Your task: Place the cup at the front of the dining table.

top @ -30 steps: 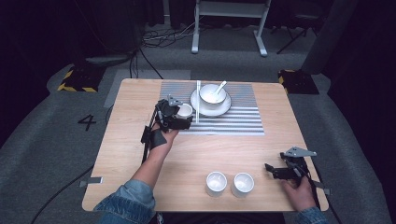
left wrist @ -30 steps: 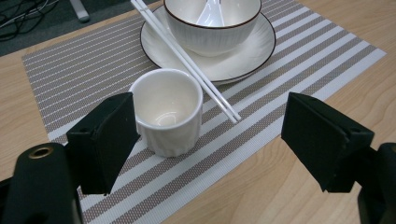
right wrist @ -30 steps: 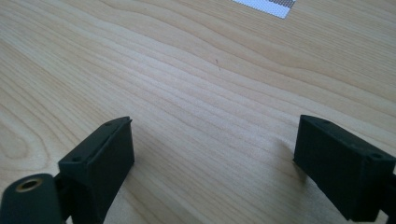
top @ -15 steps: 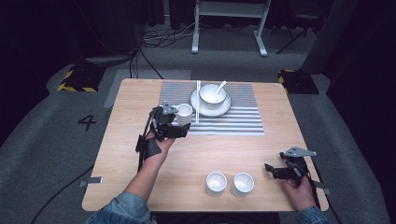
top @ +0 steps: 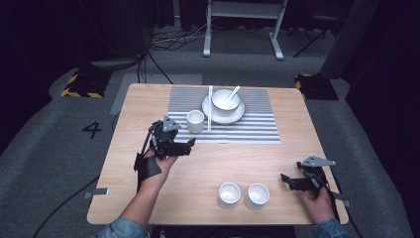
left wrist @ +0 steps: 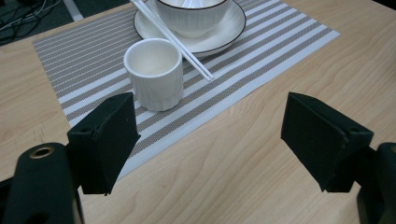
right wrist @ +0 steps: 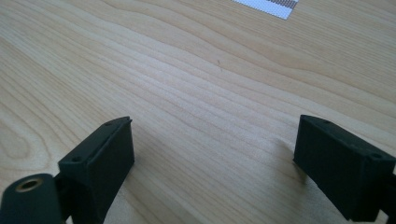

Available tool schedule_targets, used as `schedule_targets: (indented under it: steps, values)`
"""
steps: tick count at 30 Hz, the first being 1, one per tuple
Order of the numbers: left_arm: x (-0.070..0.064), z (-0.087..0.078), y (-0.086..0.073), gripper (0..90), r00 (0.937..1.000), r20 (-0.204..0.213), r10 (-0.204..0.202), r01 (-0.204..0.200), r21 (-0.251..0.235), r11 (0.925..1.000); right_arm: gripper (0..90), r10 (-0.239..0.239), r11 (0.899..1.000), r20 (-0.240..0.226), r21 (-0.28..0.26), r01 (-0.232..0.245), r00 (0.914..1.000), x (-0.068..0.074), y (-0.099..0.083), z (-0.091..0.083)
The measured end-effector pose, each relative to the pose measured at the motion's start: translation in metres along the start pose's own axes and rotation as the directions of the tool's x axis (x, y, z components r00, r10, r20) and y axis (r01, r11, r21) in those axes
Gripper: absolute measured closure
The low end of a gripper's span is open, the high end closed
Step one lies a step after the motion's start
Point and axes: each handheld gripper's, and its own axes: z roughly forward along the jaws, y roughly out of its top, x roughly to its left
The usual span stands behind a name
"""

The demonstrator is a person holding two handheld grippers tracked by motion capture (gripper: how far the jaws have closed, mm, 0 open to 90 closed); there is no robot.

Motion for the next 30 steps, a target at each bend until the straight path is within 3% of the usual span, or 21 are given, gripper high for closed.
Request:
schedule_targets:
  steps: [10, 26, 30]
  values:
    - [-0.004, -0.022, -0.02, 18.8, 1.0, 0.009, 0.004, -0.004, -0.007, 1.0, 12.2, 0.0, 1.0, 0.0, 0.0, 0.0, 1.0, 0.0, 0.0, 0.0]
    - [-0.012, -0.04, -0.054, 18.8, 0.9993, 0.034, 0.012, -0.012, 0.008, 0.9999, 12.2, 0.0, 1.0, -0.001, 0.0, 0.0, 1.0, 0.0, 0.0, 0.0]
    - [-0.014, -0.044, -0.064, 18.8, 0.9995, 0.021, 0.024, -0.025, 0.015, 0.9996, 12.2, 0.0, 1.0, -0.001, 0.0, 0.0, 1.0, 0.0, 0.0, 0.0]
